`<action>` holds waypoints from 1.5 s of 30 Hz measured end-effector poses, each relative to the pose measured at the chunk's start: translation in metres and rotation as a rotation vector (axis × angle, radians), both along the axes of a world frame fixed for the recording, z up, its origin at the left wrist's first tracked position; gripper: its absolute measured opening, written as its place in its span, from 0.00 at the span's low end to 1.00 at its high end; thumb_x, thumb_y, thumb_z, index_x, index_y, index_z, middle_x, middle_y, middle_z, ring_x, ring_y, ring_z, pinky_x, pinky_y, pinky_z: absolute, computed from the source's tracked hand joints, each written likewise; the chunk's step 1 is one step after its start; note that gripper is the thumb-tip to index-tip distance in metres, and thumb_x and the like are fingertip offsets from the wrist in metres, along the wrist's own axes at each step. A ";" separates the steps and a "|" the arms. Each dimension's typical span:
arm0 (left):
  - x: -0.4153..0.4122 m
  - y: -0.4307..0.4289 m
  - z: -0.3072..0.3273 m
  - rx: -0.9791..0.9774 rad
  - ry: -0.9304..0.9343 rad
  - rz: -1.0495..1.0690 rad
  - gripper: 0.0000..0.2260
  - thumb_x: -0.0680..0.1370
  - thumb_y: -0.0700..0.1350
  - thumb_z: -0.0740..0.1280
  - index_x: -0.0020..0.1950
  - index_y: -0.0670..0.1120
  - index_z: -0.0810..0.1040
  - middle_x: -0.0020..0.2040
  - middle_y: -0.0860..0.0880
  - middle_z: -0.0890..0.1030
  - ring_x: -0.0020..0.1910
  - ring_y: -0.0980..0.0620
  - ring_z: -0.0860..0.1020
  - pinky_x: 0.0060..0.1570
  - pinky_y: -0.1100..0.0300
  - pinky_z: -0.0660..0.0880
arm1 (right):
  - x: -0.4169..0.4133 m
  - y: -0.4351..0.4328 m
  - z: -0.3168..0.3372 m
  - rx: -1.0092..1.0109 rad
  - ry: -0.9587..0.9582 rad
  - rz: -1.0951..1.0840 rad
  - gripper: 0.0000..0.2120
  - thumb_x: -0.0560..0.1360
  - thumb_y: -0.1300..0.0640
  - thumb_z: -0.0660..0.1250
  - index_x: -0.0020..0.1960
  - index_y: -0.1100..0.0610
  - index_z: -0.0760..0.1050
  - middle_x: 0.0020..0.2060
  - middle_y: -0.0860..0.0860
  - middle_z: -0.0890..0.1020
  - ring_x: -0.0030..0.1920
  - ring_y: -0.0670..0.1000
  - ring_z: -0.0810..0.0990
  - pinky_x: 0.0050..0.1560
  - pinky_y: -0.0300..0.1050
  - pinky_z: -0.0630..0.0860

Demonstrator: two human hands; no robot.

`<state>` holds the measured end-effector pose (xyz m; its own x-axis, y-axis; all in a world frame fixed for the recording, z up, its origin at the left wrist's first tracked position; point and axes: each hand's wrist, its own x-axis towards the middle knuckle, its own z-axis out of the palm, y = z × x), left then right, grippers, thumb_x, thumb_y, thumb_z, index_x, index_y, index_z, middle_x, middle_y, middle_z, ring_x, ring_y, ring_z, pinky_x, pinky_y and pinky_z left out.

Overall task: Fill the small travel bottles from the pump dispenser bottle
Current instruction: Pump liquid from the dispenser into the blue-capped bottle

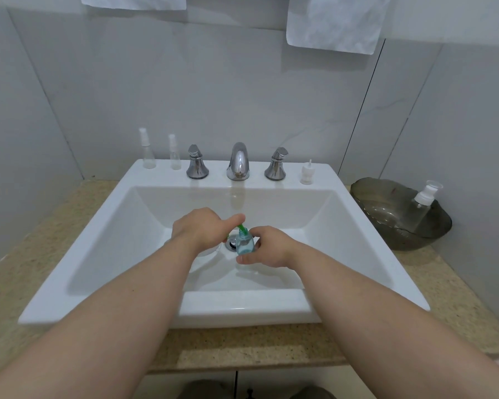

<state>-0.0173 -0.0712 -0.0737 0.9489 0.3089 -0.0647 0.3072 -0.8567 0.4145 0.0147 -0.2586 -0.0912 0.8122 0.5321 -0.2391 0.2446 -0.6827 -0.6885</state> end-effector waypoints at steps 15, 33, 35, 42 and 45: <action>0.001 -0.001 0.000 0.033 0.004 -0.012 0.26 0.75 0.66 0.60 0.37 0.47 0.84 0.36 0.50 0.81 0.39 0.48 0.80 0.38 0.57 0.69 | 0.000 0.001 -0.001 -0.067 -0.028 0.013 0.25 0.71 0.47 0.79 0.64 0.52 0.77 0.40 0.42 0.75 0.41 0.44 0.75 0.47 0.43 0.70; 0.000 0.002 0.000 -0.015 -0.018 -0.005 0.32 0.75 0.74 0.59 0.39 0.47 0.86 0.38 0.51 0.83 0.41 0.50 0.80 0.41 0.56 0.71 | 0.000 0.001 0.000 -0.012 -0.013 -0.015 0.23 0.72 0.47 0.79 0.62 0.50 0.77 0.42 0.41 0.73 0.40 0.41 0.74 0.40 0.37 0.69; 0.001 0.002 0.000 -0.021 -0.019 -0.009 0.30 0.75 0.72 0.59 0.38 0.47 0.86 0.38 0.51 0.83 0.40 0.50 0.80 0.40 0.56 0.70 | 0.000 0.000 -0.001 -0.015 -0.009 -0.010 0.20 0.72 0.47 0.79 0.59 0.49 0.76 0.42 0.41 0.72 0.40 0.41 0.74 0.40 0.37 0.68; 0.002 0.003 -0.001 -0.005 -0.015 -0.025 0.26 0.75 0.66 0.60 0.38 0.45 0.85 0.33 0.50 0.79 0.37 0.48 0.79 0.37 0.57 0.69 | -0.001 0.001 0.000 -0.048 -0.029 0.013 0.23 0.71 0.47 0.79 0.63 0.51 0.78 0.41 0.42 0.74 0.40 0.42 0.74 0.41 0.38 0.69; 0.002 0.002 -0.001 0.000 -0.012 -0.026 0.26 0.75 0.65 0.60 0.38 0.45 0.84 0.32 0.50 0.78 0.37 0.48 0.78 0.36 0.57 0.68 | -0.001 0.001 0.000 -0.050 -0.022 0.012 0.23 0.71 0.47 0.80 0.63 0.51 0.78 0.41 0.42 0.74 0.40 0.43 0.74 0.44 0.41 0.70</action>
